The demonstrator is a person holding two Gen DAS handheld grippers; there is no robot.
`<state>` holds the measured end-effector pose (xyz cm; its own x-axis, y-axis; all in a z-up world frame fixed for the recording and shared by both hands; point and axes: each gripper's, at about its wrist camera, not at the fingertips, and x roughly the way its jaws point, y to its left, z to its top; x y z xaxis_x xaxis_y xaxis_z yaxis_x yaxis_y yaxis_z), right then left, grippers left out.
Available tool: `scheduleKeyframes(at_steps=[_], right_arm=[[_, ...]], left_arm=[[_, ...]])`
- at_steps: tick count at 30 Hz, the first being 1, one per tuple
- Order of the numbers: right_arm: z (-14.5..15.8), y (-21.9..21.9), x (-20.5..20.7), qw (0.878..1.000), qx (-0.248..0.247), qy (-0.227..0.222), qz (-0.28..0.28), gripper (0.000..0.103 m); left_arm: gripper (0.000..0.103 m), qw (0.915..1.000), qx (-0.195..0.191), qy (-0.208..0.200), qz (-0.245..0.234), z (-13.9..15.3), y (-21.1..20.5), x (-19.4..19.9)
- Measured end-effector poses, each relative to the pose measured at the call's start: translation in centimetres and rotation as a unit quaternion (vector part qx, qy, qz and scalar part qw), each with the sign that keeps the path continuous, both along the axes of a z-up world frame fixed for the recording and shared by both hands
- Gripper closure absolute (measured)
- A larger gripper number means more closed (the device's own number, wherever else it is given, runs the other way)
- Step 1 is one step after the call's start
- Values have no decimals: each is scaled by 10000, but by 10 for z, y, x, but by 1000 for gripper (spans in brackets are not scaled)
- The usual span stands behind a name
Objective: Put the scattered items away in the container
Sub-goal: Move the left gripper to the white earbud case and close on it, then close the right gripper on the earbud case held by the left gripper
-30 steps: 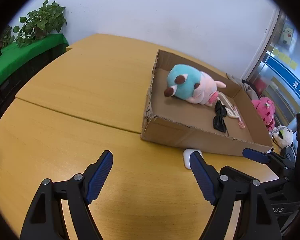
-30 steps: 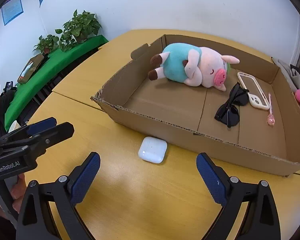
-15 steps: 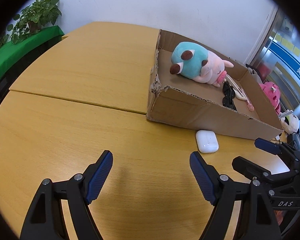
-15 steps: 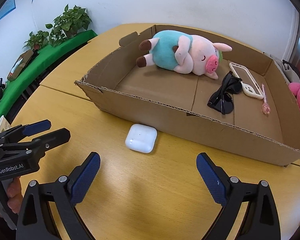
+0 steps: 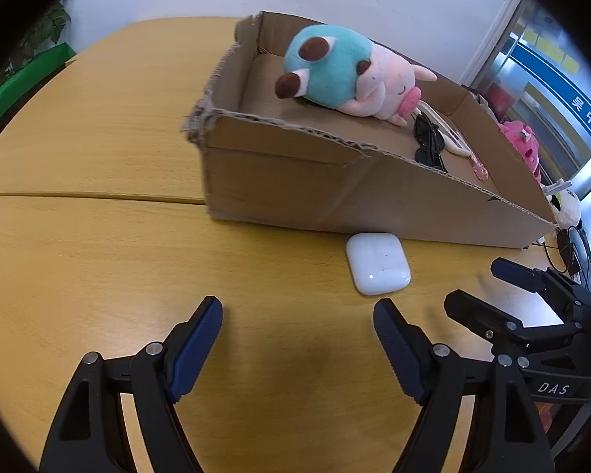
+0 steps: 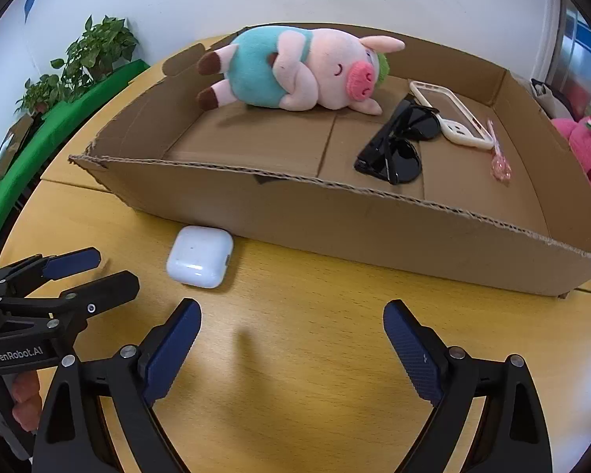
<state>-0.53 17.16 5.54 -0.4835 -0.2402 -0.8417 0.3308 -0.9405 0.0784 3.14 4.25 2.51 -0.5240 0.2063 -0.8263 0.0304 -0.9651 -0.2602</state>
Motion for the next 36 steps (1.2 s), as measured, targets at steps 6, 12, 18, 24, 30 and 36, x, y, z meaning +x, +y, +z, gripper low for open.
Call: scheduleKeyframes(at_steps=[6,12,18,24,30,36], right_arm=[[2,0,0,9993,-284,28,236,11],[-1,16,6,9985,-424,22,333,11],[0,52,11,9980,-629,-34,60,11],[8,64,14,9957,-843,-141,363,11],[11,34,24,9789,-1204,-482,1577,11],[-6,-7,43,9586,-896,-1062,2485,14]], left_arm=[[26,9996,248,-91,-103,-3,13,-23],[35,9989,193,-160,-399,-3,36,-45],[58,9974,-101,-208,-680,-3,54,-41],[59,9854,-64,-142,-1696,-3,63,-10],[61,9502,-182,-3,-3110,-2,70,36],[63,9207,-597,88,-3857,-1,78,62]])
